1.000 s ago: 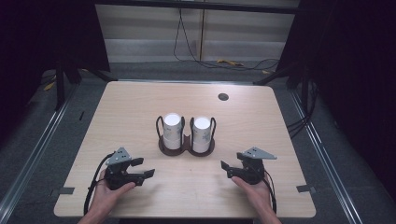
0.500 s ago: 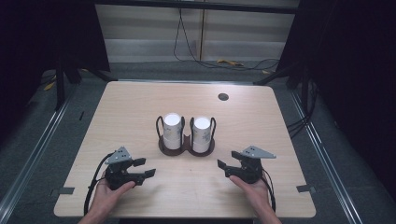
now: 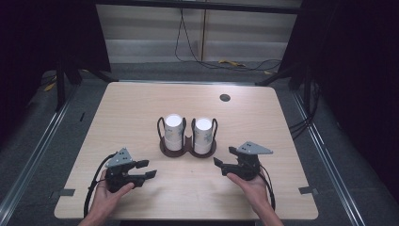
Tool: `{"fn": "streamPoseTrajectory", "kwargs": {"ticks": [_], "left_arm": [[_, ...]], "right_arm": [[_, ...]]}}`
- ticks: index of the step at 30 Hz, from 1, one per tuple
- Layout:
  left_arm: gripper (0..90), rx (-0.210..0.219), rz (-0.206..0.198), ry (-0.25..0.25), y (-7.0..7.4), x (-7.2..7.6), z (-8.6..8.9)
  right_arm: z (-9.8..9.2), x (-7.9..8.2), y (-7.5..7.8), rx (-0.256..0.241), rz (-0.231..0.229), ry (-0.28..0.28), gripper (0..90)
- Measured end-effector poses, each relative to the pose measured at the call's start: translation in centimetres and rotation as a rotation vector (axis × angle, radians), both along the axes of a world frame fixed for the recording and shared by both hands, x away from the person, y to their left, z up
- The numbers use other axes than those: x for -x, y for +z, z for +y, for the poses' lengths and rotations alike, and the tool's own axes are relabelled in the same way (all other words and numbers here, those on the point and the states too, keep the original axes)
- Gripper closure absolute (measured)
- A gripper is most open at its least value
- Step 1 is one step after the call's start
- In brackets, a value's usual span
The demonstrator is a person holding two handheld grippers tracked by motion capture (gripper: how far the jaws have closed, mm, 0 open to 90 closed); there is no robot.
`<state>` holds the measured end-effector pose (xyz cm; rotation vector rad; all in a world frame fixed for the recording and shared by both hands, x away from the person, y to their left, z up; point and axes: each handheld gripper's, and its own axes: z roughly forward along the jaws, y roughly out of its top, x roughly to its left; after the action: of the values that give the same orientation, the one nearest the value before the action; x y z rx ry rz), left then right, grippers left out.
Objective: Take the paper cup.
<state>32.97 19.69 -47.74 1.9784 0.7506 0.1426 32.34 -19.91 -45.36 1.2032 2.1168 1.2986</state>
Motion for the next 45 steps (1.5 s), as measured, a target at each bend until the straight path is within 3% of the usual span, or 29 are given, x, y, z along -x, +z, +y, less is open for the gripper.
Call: {"fn": "streamPoseTrajectory", "kwargs": {"ticks": [3,12,13,21,24,26,39,45], "left_arm": [[46.3,0.024,-0.009,0.0,-0.1,0.2,-0.1],[44.7,0.061,0.019,-0.027,-0.2,0.1,-0.4],[39.5,0.058,0.025,-0.041,-0.2,0.1,-0.4],[27.1,0.025,0.04,-0.052,-0.3,0.0,-0.6],[24.5,0.001,0.003,-0.04,-0.3,0.2,-0.8],[23.7,-0.006,0.001,-0.029,-0.4,0.2,-1.0],[18.8,0.021,0.021,-0.061,-0.5,0.0,-1.1],[17.0,0.024,0.02,-0.088,-0.6,0.0,-1.2]], "right_arm": [[0.3,-0.3,0.3,-0.005,-0.007,0.017,23.5],[0.9,-1.0,1.5,-0.03,-0.009,0.056,24.2],[0.9,-1.1,1.8,-0.035,-0.006,0.065,24.8],[1.4,-1.4,3.2,-0.033,-0.005,0.094,24.9],[1.4,-1.8,3.6,-0.034,-0.012,0.095,24.7],[1.5,-2.2,4.0,-0.037,-0.02,0.104,24.4],[3.1,-3.9,6.8,-0.034,-0.067,0.172,26.9],[3.8,-4.9,7.7,-0.046,-0.06,0.207,30.3]]}}
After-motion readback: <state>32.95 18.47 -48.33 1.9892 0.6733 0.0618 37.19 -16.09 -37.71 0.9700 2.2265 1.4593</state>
